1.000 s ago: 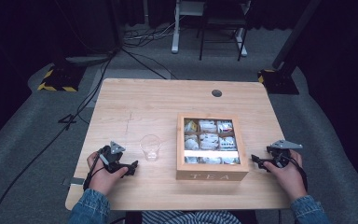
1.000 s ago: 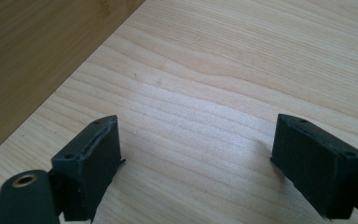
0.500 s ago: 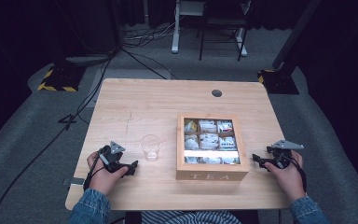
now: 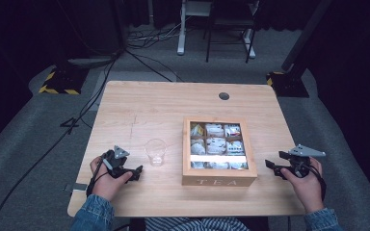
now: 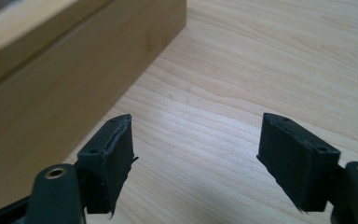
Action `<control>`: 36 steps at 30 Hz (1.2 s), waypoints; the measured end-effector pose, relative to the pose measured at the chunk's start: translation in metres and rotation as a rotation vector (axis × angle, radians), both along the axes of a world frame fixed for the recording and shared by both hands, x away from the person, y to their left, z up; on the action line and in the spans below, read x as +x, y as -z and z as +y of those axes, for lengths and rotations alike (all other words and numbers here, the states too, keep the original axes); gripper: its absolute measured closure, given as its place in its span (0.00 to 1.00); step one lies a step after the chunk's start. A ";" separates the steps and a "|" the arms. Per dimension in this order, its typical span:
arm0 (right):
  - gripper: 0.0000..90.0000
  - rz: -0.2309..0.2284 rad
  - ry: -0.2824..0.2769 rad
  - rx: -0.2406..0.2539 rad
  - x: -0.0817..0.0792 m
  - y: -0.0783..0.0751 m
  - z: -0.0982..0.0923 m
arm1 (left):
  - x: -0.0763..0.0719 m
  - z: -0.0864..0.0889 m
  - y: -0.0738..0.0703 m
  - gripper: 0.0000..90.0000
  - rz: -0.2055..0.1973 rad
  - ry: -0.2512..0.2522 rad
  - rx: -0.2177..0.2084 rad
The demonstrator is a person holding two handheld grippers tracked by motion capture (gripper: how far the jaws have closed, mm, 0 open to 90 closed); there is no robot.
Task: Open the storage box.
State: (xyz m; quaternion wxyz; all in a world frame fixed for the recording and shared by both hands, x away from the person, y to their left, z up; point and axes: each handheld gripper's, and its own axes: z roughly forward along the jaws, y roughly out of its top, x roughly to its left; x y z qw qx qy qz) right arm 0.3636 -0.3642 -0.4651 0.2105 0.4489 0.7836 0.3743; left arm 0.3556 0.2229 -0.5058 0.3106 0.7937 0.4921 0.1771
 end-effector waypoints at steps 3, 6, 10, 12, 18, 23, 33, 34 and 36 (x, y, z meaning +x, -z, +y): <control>0.32 -0.007 0.005 0.015 -0.010 -0.007 0.005 | 0.000 0.000 0.000 0.00 0.000 0.000 0.000; 0.32 -0.007 0.001 0.031 -0.016 -0.009 0.008 | 0.000 0.000 0.000 0.00 0.001 -0.001 0.002; 0.32 -0.006 -0.005 0.046 -0.027 -0.015 0.013 | 0.000 0.000 0.000 0.01 0.001 -0.002 0.002; 0.32 -0.007 -0.004 0.051 -0.033 -0.019 0.016 | 0.000 0.000 0.000 0.00 0.001 -0.003 0.002; 0.33 0.004 -0.031 0.035 -0.051 -0.031 0.027 | 0.000 0.000 0.000 0.00 0.002 -0.005 0.004; 0.33 0.000 -0.053 0.047 -0.062 -0.036 0.034 | 0.000 0.000 0.000 0.00 0.002 -0.005 0.004; 0.33 -0.004 -0.113 0.035 -0.074 -0.030 0.055 | 0.000 -0.001 0.000 0.00 0.003 -0.005 0.005; 0.33 -0.004 -0.113 0.035 -0.074 -0.030 0.055 | 0.000 -0.001 0.000 0.00 0.003 -0.006 0.005; 0.32 0.005 -0.119 0.039 -0.072 -0.025 0.058 | 0.000 -0.001 0.000 0.00 0.003 -0.005 0.005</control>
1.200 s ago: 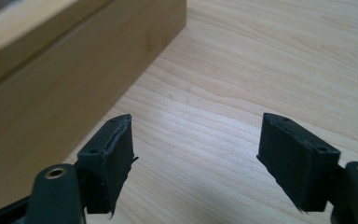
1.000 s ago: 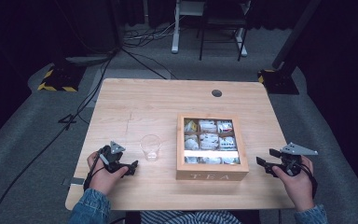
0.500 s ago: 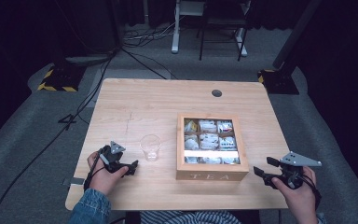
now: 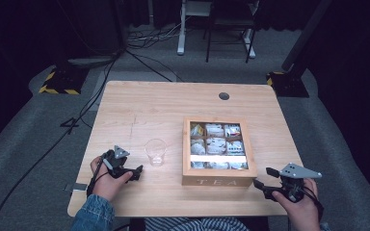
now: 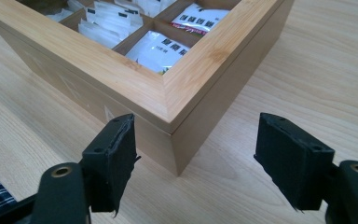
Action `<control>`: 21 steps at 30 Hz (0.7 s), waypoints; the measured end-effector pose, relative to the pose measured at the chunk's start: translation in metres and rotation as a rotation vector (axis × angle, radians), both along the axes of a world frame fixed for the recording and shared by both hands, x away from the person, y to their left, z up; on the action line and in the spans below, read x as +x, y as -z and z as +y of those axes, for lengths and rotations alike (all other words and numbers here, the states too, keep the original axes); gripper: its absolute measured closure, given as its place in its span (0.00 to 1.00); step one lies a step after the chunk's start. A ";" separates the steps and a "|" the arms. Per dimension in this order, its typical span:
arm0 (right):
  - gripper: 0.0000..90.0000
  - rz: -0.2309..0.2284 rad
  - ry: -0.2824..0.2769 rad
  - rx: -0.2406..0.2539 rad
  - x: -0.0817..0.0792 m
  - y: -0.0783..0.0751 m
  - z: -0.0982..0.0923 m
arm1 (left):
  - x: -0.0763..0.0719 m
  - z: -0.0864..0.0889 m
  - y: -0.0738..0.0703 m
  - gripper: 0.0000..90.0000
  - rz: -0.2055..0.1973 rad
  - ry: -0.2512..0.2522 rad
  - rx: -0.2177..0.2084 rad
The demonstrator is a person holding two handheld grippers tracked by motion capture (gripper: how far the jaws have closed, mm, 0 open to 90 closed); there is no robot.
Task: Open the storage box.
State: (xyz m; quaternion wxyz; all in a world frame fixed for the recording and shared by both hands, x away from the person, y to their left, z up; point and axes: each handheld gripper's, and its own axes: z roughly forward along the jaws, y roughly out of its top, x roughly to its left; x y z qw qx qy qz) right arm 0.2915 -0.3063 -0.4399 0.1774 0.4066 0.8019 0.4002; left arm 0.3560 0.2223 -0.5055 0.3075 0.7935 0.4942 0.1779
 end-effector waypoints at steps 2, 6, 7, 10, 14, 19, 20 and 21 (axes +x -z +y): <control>0.32 -0.001 -0.001 0.000 0.001 0.003 0.001 | 0.000 0.000 0.000 0.00 0.000 0.000 0.000; 0.33 -0.012 -0.015 0.004 0.004 0.010 0.006 | 0.000 0.000 0.000 0.00 0.000 0.000 0.000; 0.36 -0.015 -0.022 0.000 0.005 0.011 0.007 | 0.000 0.000 0.000 0.00 0.000 0.000 0.000; 0.40 -0.004 -0.014 0.007 0.005 0.012 0.009 | 0.000 0.000 0.000 0.00 -0.001 0.000 0.000; 0.48 0.002 -0.033 0.013 0.005 0.012 0.010 | 0.000 0.000 0.000 0.00 -0.001 0.001 0.001; 0.51 -0.008 -0.036 0.005 0.003 0.012 0.013 | 0.000 0.000 0.000 0.00 0.000 0.001 0.000; 0.53 -0.011 -0.040 0.002 0.003 0.011 0.014 | 0.000 0.000 0.000 0.00 -0.002 0.001 0.001; 0.54 -0.012 -0.040 0.001 0.002 0.011 0.014 | 0.000 0.000 0.000 0.00 -0.002 0.001 0.001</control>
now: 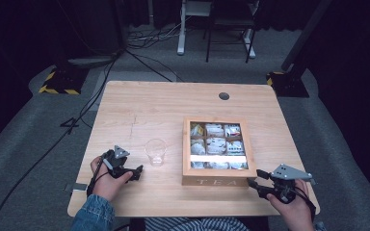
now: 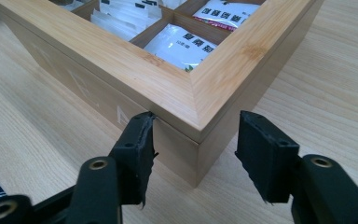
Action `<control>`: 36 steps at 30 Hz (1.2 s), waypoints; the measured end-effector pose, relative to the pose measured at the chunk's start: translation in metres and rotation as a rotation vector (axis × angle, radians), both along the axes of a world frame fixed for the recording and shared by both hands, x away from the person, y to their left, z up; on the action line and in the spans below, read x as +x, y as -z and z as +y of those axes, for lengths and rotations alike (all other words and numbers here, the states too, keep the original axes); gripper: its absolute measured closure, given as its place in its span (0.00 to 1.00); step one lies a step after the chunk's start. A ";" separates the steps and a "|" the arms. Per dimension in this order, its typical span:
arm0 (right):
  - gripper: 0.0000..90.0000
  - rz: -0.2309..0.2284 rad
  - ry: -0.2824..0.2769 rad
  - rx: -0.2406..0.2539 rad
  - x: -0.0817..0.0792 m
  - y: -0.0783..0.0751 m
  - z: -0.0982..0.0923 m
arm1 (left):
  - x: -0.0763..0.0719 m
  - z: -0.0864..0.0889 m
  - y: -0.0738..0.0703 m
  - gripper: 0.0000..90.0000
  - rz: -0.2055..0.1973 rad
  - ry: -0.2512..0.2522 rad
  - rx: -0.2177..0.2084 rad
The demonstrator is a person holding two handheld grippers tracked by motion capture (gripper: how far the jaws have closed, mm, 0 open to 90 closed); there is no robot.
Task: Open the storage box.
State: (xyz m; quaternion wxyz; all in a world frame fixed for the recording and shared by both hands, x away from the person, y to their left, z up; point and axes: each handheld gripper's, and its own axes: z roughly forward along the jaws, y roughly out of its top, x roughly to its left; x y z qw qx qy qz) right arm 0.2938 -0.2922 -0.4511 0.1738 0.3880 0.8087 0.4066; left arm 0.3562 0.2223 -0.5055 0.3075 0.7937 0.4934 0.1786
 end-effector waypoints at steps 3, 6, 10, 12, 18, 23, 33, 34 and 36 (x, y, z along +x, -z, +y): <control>0.59 -0.023 -0.016 -0.029 -0.002 -0.001 0.003 | 0.000 0.000 0.000 0.00 0.000 0.001 0.000; 0.59 -0.033 -0.016 -0.054 -0.003 -0.003 0.004 | 0.000 0.000 0.000 0.00 0.000 0.001 0.000; 0.63 -0.048 -0.014 -0.068 -0.005 -0.005 0.004 | 0.000 0.000 0.000 0.00 0.000 0.001 0.000; 0.63 -0.077 -0.010 -0.086 -0.007 -0.009 0.005 | 0.000 0.000 0.000 0.00 0.000 0.001 0.001; 0.63 -0.092 -0.012 -0.089 -0.007 -0.015 0.006 | 0.000 0.000 0.000 0.00 0.001 0.001 -0.001; 0.61 -0.115 -0.009 -0.075 -0.005 -0.023 0.005 | 0.000 -0.001 0.000 0.00 0.004 -0.003 -0.005; 0.56 -0.133 -0.005 -0.041 0.001 -0.036 0.005 | -0.001 0.003 -0.002 0.09 -0.014 -0.007 -0.014; 0.55 -0.138 0.000 -0.037 0.003 -0.039 0.006 | 0.000 0.004 -0.003 0.14 -0.017 -0.004 -0.014; 0.53 -0.146 0.002 -0.033 0.005 -0.043 0.007 | 0.000 0.005 -0.004 0.21 -0.011 -0.004 -0.014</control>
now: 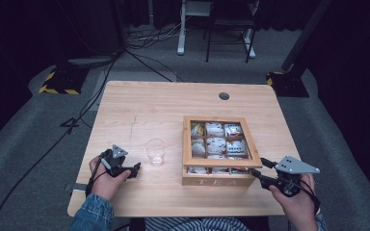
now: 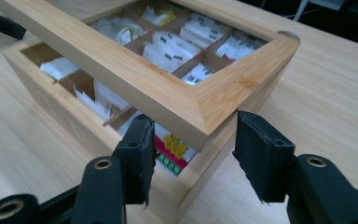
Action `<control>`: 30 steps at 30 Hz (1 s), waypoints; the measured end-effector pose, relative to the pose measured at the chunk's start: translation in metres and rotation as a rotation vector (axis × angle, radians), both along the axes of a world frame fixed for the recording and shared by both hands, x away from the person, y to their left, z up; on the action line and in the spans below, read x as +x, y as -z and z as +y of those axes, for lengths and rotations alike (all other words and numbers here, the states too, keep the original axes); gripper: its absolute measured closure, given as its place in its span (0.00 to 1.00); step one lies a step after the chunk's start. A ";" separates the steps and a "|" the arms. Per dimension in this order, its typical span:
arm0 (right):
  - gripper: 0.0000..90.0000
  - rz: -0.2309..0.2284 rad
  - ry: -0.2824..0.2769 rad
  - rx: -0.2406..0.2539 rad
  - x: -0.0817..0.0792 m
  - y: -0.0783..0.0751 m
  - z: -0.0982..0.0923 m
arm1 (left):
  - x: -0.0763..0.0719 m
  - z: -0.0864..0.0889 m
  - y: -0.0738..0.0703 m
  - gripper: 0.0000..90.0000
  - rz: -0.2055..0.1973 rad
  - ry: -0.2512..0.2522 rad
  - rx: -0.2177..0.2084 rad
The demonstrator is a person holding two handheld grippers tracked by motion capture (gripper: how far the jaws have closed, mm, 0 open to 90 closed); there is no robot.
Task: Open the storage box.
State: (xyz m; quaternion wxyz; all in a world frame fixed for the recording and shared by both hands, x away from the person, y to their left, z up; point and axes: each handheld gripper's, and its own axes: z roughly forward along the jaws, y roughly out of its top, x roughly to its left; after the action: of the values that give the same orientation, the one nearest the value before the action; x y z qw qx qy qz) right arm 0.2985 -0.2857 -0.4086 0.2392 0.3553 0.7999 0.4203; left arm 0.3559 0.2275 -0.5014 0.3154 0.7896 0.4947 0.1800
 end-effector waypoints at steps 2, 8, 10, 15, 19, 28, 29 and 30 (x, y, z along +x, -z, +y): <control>0.52 -0.007 0.003 0.011 0.003 -0.004 0.000 | 0.000 0.001 0.000 0.21 -0.002 -0.003 0.010; 0.49 -0.023 0.005 0.029 0.012 -0.015 0.001 | -0.001 0.000 -0.004 0.21 -0.013 0.000 0.016; 0.48 -0.028 0.009 0.032 0.014 -0.018 0.001 | -0.001 0.000 -0.006 0.21 -0.016 0.002 0.014; 0.48 -0.038 0.008 0.039 0.019 -0.027 0.002 | -0.002 0.000 -0.008 0.22 -0.016 0.005 0.016; 0.47 -0.040 0.008 0.045 0.024 -0.032 0.003 | 0.000 0.001 -0.009 0.23 -0.012 0.008 0.016; 0.46 -0.039 0.022 0.051 0.031 -0.038 0.005 | 0.001 0.000 -0.017 0.23 -0.032 -0.002 0.021; 0.46 -0.040 0.022 0.050 0.032 -0.038 0.005 | 0.000 -0.001 -0.019 0.23 -0.037 -0.002 0.027; 0.46 -0.041 0.023 0.050 0.032 -0.039 0.005 | 0.000 -0.002 -0.021 0.23 -0.041 -0.001 0.021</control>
State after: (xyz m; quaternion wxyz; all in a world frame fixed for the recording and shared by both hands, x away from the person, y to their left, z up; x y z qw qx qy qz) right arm 0.3308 -0.2805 -0.3695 0.2515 0.3617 0.7799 0.4445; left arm 0.3557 0.2257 -0.4809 0.3170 0.7889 0.4864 0.2016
